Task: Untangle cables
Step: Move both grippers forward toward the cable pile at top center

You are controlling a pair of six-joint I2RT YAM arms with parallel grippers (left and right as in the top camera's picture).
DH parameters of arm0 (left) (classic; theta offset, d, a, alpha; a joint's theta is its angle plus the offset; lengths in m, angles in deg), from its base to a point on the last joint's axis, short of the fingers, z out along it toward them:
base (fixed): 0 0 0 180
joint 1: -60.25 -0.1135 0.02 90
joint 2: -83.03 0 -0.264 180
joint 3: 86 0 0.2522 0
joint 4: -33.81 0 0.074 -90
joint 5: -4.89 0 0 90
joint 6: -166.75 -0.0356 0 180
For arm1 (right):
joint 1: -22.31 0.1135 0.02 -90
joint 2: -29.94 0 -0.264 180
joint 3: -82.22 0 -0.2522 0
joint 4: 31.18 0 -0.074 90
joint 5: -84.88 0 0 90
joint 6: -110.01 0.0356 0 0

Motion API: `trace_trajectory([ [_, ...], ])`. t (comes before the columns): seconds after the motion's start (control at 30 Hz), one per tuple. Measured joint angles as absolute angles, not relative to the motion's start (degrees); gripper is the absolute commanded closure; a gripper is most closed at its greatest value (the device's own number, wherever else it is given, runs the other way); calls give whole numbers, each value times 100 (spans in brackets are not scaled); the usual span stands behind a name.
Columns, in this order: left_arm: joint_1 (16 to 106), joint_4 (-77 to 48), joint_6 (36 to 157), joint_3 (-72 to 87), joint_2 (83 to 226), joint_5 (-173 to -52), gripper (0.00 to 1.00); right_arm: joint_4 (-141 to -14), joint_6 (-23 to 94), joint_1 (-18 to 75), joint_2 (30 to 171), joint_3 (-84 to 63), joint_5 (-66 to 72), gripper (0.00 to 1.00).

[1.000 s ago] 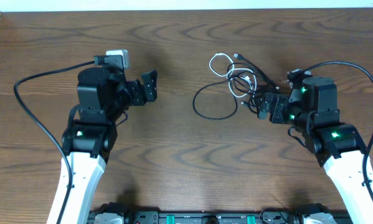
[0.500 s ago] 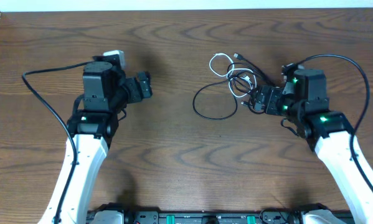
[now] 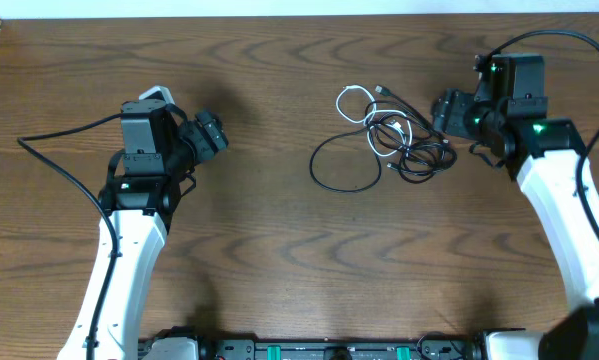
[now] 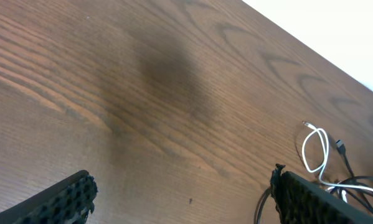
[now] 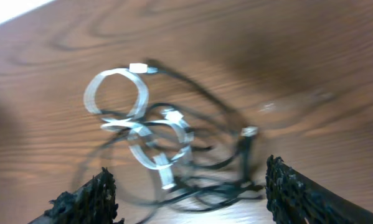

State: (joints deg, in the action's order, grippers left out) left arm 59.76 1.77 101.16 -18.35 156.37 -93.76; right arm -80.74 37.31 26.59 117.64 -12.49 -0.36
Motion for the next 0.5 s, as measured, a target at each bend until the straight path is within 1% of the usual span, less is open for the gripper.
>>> trace_trajectory([
  [0.1,5982,91,10068,-1835,15640,-9422,9,-8165,3194,2508,12158,-1249,-41,26],
  [0.17,6006,91,10052,-1835,15642,-9540,9,-8273,2811,2442,12429,-1249,206,27],
  [0.23,6061,78,10050,-1835,15642,-9649,9,-8338,2492,2436,12654,-1251,497,30],
  [0.43,6308,24,9969,-1835,15644,-9787,9,-8244,2000,2468,13015,-1251,1094,31],
  [0.47,6343,17,9930,-1835,15644,-9802,9,-8224,1941,2497,13078,-1251,1146,32],
  [0.5,6386,2,9891,-1835,15644,-9815,9,-8211,1902,2543,13141,-1251,1177,37],
])
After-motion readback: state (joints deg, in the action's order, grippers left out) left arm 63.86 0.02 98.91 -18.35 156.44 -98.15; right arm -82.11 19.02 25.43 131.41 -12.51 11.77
